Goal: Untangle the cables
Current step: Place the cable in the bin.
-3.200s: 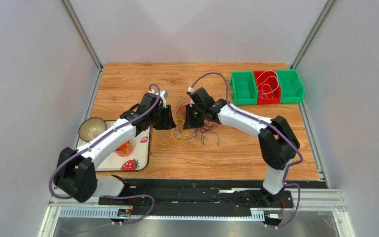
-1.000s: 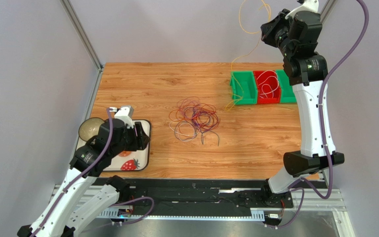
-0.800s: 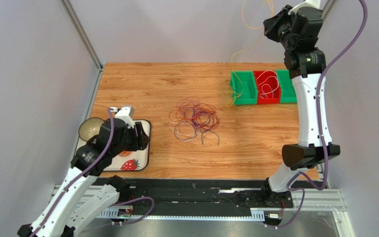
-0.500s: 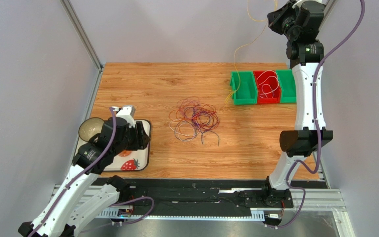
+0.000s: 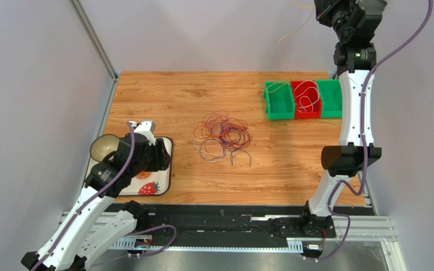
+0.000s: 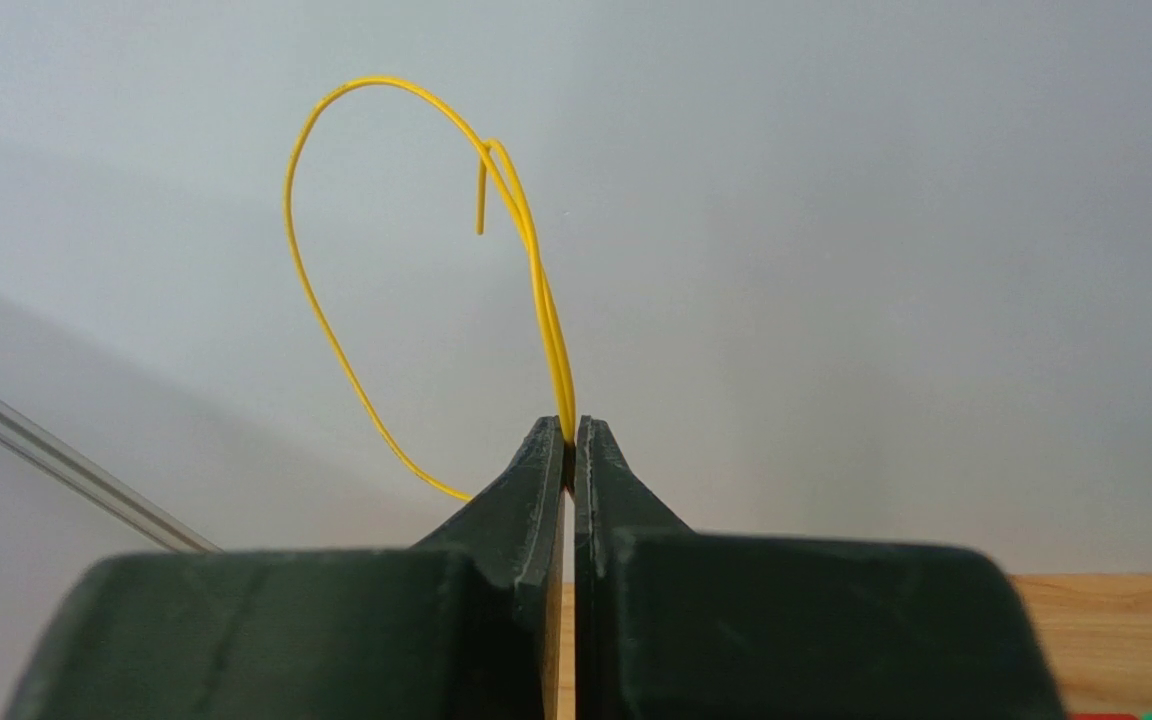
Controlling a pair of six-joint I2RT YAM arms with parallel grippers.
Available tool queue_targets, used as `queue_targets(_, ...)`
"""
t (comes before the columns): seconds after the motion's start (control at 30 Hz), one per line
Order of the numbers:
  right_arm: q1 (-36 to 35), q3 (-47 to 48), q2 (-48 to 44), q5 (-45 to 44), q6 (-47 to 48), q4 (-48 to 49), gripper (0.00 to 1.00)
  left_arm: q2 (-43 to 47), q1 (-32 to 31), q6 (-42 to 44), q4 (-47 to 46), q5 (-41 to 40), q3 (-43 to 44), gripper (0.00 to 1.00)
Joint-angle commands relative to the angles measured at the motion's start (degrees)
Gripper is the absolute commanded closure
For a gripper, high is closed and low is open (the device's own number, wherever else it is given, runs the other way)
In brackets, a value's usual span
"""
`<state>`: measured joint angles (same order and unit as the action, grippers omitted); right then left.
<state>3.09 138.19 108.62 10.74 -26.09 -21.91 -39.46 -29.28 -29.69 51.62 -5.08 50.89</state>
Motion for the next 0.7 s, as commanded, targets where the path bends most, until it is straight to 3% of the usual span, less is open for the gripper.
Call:
queue_targets(0.0,1.0,0.3,-2.6,1.6,1.6,5.1,1.00,-0.1,-0.2,0.2,-0.6,-0.6,-0.1,0.43)
queue_targets(0.33,2.9,-17.9,-4.7,4.2,2.8,11.9,1.00,-0.1,-0.2,0.2,-0.6,-0.5,-0.1,0.43)
queue_targets(0.67,2.8,-23.0,-3.9,8.6,-0.8,13.7,1.00,-0.1,-0.2,0.1,-0.6,-0.5,-0.1,0.44)
